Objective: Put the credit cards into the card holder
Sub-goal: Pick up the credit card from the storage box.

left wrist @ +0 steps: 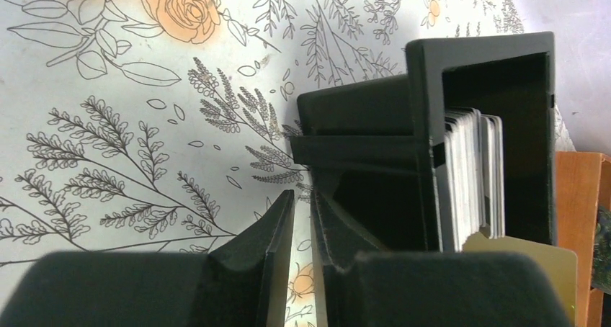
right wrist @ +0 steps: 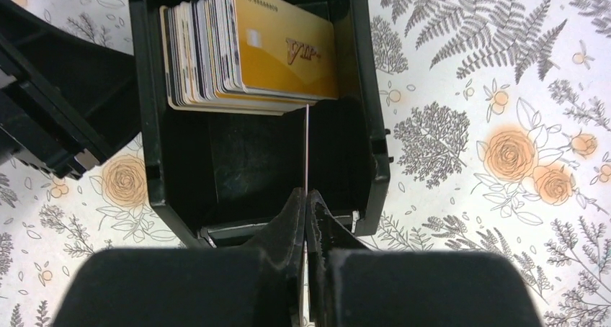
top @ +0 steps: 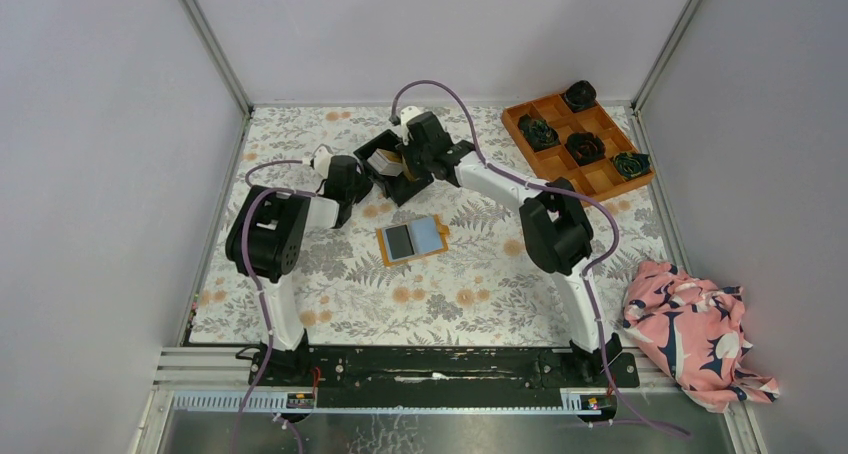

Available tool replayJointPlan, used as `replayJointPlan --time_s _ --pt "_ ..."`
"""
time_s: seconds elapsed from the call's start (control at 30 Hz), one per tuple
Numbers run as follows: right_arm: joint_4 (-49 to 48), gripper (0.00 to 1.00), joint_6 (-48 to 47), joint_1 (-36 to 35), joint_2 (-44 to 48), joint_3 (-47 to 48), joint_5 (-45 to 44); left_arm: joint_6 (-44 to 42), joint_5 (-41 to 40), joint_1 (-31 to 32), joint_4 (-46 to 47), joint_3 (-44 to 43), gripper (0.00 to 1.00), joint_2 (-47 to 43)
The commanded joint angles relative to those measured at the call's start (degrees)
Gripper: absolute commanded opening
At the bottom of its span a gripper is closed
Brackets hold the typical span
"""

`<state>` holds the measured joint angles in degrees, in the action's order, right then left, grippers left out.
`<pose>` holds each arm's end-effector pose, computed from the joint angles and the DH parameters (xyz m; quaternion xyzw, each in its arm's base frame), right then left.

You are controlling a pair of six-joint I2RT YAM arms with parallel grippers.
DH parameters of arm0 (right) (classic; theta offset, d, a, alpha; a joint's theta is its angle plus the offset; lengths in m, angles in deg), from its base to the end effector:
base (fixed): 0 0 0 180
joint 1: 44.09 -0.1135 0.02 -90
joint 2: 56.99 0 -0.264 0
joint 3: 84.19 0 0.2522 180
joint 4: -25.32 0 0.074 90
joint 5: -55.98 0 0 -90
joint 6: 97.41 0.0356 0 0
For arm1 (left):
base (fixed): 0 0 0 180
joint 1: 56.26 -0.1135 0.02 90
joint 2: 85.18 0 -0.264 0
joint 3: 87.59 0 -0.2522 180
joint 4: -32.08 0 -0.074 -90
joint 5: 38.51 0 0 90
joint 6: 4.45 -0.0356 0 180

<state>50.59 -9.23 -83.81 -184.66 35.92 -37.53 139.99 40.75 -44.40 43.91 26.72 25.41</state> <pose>0.4040 0.3328 0.2299 -0.2975 0.8259 0.1299 0.4611 0.3760 -0.0722 0.1232 -0.3594 0.7993 -0.1906 0.4423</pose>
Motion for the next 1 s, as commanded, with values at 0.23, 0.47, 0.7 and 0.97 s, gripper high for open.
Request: replayJointPlan --time_s 0.23,0.47,0.7,0.97 --pt "-0.6 0.00 3.1 -0.4 4.6 -7.9 0.2 -3.5 2.3 -1.2 -1.3 -5.2 0.21 2.9" --pt "-1.4 0.00 5.0 -1.4 8.3 -12.7 -0.4 -4.7 3.3 -1.2 -2.2 -7.3 0.21 3.9" --pt "-1.8 0.00 6.5 -3.1 10.9 -16.5 -1.8 -5.0 4.2 -1.2 -2.4 -7.6 0.20 4.3" --pt "-3.0 0.00 7.4 -4.6 13.5 -18.8 -5.3 -5.3 4.8 -1.2 -2.4 -7.0 0.21 3.2"
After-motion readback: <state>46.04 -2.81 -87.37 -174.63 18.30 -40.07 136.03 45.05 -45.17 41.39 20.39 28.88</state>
